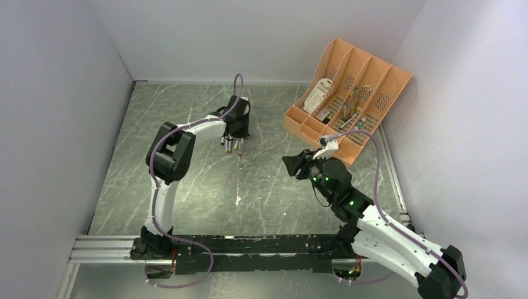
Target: Insert the pens into the pen caps
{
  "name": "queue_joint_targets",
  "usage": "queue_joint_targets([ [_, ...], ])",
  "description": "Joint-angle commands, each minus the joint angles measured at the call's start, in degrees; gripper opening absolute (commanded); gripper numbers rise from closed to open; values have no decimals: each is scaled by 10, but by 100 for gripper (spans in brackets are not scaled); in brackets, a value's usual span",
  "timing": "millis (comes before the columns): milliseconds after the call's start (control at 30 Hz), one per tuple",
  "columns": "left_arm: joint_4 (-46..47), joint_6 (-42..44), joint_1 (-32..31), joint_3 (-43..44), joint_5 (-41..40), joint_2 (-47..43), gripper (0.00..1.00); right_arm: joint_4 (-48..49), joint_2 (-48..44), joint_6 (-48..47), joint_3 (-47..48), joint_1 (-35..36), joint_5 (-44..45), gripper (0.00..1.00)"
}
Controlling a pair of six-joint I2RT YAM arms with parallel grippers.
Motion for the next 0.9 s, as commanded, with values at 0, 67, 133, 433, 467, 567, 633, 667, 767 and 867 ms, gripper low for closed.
queue_joint_targets([
  [0, -21, 14, 20, -22, -40, -3, 7, 26, 6, 0, -7, -2, -4, 43],
  [67, -20, 14, 24, -25, -43, -8, 7, 32, 14, 2, -7, -1, -10, 42],
  [133, -19, 14, 26, -26, -44, -11, 7, 38, 20, 2, -6, -2, -14, 42],
  [433, -25, 8, 37, -23, -66, -10, 7, 32, 25, -4, -1, -4, -12, 42],
  [467, -24, 6, 38, -24, -69, -10, 7, 32, 24, -3, -1, -4, -12, 42],
  [567, -24, -1, 41, -25, -77, -10, 7, 32, 25, 0, -3, -4, -11, 42],
  [633, -21, -5, 42, -26, -79, -13, 9, 32, 26, 1, -3, -4, -11, 42],
  [667, -14, -6, 42, -28, -79, -18, 11, 32, 25, 2, -3, -4, -11, 42],
  [767, 32, -8, 42, -54, -50, -55, 30, 29, 23, 1, -3, -4, -8, 42],
  [867, 136, 9, 37, -112, -2, -122, 60, 40, 24, -24, 0, -4, -24, 50],
])
